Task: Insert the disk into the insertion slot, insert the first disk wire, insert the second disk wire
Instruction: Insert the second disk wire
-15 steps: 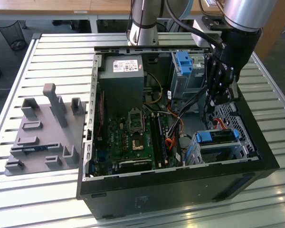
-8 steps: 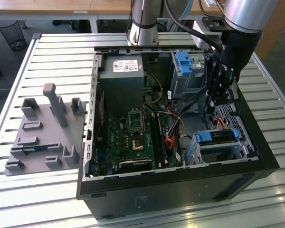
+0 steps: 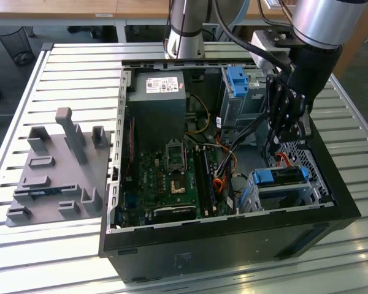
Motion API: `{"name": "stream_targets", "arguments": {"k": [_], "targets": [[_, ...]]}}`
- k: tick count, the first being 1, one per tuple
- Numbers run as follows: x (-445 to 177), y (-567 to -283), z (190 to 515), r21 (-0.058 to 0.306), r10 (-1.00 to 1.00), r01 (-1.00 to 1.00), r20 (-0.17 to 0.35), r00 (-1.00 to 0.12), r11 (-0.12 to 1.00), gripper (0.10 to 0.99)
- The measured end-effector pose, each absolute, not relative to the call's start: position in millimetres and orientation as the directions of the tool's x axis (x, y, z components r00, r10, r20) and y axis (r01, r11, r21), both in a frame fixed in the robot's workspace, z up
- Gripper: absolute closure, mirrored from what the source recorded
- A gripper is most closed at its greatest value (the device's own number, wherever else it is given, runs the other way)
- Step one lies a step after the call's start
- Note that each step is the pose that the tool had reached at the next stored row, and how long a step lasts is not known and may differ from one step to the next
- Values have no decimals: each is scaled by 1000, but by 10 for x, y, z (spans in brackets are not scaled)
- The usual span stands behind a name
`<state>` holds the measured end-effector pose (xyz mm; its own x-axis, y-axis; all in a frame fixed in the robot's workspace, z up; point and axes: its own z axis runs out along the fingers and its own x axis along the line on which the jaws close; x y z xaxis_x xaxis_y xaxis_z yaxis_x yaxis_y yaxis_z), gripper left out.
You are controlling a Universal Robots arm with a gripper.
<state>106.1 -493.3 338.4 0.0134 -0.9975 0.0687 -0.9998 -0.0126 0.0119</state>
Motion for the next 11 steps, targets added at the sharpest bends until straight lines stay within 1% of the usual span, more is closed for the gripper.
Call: {"name": "stream_targets", "arguments": {"k": [7, 11], "targets": [[1061, -5048, 3384, 12, -998, -1000, 66, 13, -13, 937], [1061, -5103, 3384, 12, -998, -1000, 54, 13, -13, 937]]}}
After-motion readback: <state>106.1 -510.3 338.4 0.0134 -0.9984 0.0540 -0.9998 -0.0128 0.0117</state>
